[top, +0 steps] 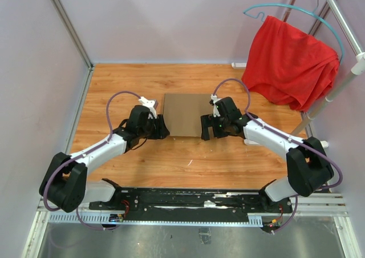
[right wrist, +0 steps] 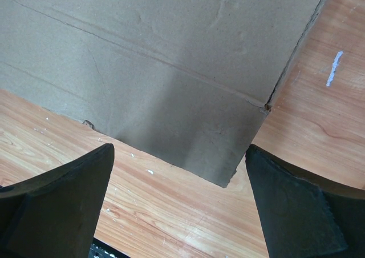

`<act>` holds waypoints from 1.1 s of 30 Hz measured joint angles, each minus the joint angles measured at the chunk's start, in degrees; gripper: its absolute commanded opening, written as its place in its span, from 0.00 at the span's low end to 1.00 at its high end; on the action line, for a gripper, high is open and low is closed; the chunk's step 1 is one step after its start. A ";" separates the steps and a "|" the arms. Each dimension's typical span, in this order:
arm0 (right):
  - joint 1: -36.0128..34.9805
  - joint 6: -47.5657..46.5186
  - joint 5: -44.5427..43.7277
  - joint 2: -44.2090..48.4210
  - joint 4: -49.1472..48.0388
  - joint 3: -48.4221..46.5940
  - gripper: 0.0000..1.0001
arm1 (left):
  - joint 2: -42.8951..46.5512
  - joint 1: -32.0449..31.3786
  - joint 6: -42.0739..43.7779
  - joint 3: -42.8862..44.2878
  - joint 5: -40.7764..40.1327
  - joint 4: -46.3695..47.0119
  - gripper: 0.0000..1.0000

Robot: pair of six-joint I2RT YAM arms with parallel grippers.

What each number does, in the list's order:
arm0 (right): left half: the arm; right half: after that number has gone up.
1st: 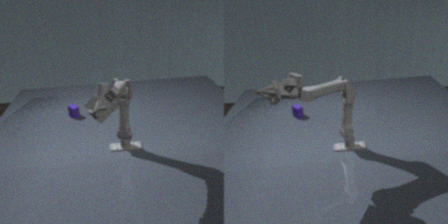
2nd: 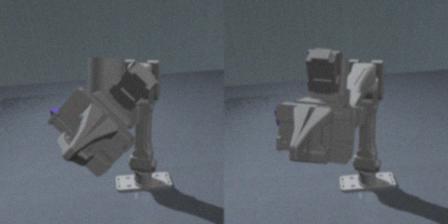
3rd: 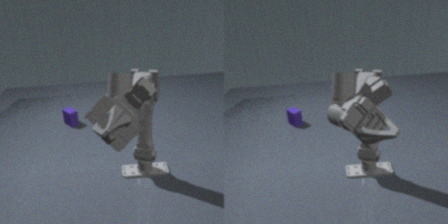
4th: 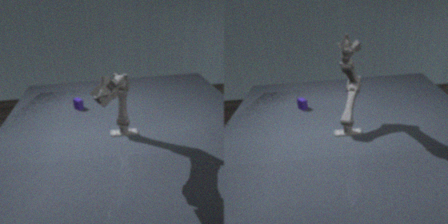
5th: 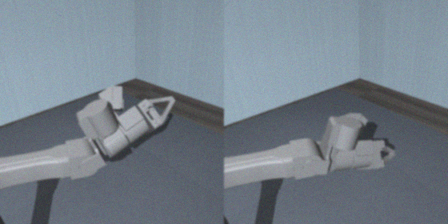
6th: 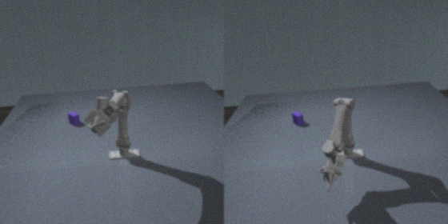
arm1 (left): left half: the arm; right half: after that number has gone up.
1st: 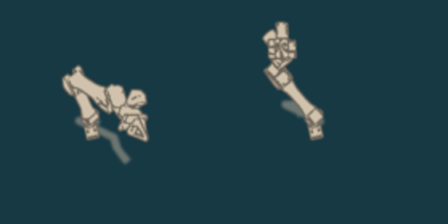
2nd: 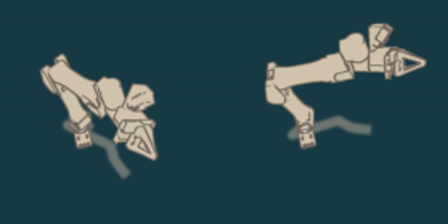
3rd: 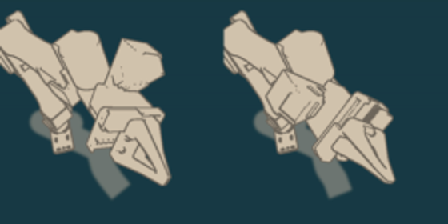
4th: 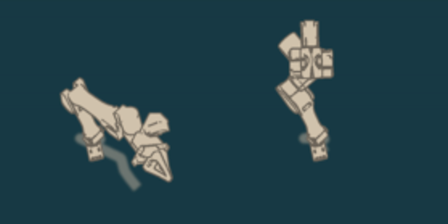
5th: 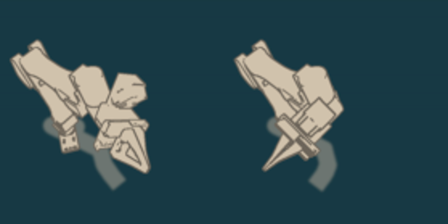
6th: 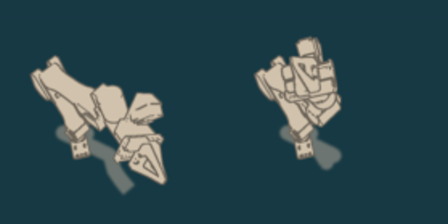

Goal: Fold the paper box

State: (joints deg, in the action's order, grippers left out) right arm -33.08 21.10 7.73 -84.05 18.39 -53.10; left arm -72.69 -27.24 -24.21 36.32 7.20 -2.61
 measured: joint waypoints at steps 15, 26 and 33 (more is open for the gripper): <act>0.00 0.44 1.07 0.90 0.85 -0.55 0.98 | 0.00 -0.22 0.63 0.13 -0.61 -1.01 0.52; 0.02 1.62 1.81 0.92 0.76 -0.55 0.98 | 0.00 -0.22 0.63 0.57 -0.61 -1.53 0.52; 0.09 2.05 2.34 0.92 0.72 -0.55 0.98 | 0.00 -0.22 0.66 0.61 -0.61 -1.79 0.53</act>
State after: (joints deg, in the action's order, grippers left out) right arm -32.99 23.16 10.07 -83.13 19.11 -53.65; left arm -72.69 -27.46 -23.55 36.93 6.59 -4.40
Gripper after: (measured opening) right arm 0.984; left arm 0.525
